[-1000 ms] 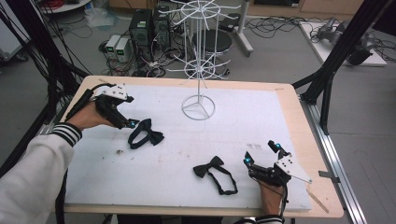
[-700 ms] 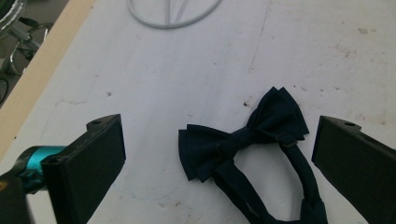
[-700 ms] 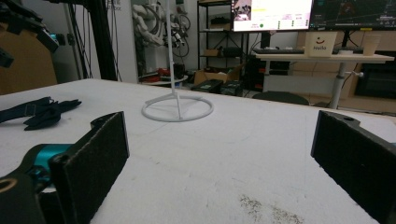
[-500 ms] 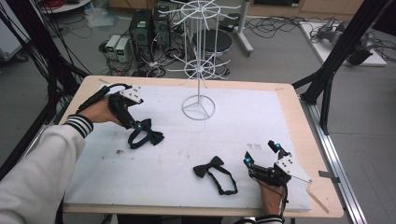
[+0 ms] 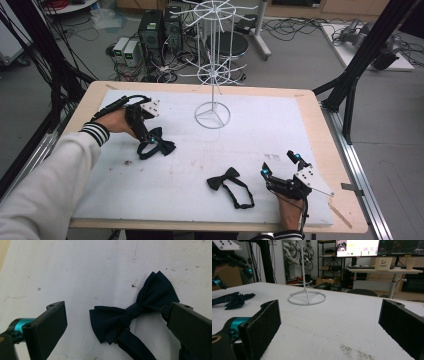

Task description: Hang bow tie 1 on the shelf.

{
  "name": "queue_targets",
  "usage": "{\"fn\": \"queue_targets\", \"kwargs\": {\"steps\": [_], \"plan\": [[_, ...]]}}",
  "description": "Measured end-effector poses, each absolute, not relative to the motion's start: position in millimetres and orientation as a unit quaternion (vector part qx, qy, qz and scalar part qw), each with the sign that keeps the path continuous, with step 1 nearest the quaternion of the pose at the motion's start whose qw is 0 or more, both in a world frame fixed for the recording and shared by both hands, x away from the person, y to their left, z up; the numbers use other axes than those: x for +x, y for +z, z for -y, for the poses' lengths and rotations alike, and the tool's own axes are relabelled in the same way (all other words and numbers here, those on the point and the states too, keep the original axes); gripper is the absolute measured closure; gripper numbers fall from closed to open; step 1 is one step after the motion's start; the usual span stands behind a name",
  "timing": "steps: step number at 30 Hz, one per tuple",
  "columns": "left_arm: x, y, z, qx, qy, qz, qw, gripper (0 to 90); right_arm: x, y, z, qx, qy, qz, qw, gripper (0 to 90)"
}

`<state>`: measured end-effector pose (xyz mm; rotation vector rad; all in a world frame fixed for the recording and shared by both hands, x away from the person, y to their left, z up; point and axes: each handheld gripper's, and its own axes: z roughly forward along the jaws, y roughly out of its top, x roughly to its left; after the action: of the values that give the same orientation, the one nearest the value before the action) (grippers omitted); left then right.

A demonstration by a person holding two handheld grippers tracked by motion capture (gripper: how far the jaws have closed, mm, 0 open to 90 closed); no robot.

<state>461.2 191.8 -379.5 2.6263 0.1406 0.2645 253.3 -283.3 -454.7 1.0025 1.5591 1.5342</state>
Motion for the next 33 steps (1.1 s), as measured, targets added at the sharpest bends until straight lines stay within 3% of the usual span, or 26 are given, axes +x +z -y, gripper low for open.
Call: {"fn": "queue_targets", "kwargs": {"steps": [3, 5, 26, 33], "plan": [[462, -383, -189, 0.963, 0.094, -0.045, 0.247, 3.7, 253, -455, 283, 0.389, 0.595, -0.605, 0.359, 3.4], [462, -385, -188, 0.964, 0.091, -0.035, 0.248, 12.0, 254, -455, 284, 0.387, 0.595, -0.605, 0.361, 3.4], [466, -403, -184, 0.972, 0.077, -0.017, 0.222, 12.6, 253, -455, 283, 0.389, 0.595, -0.605, 0.358, 3.4], [465, -401, -187, 0.975, 0.078, -0.001, 0.209, 19.9, 254, -455, 284, 0.388, 0.595, -0.605, 0.36, 3.4]]}}
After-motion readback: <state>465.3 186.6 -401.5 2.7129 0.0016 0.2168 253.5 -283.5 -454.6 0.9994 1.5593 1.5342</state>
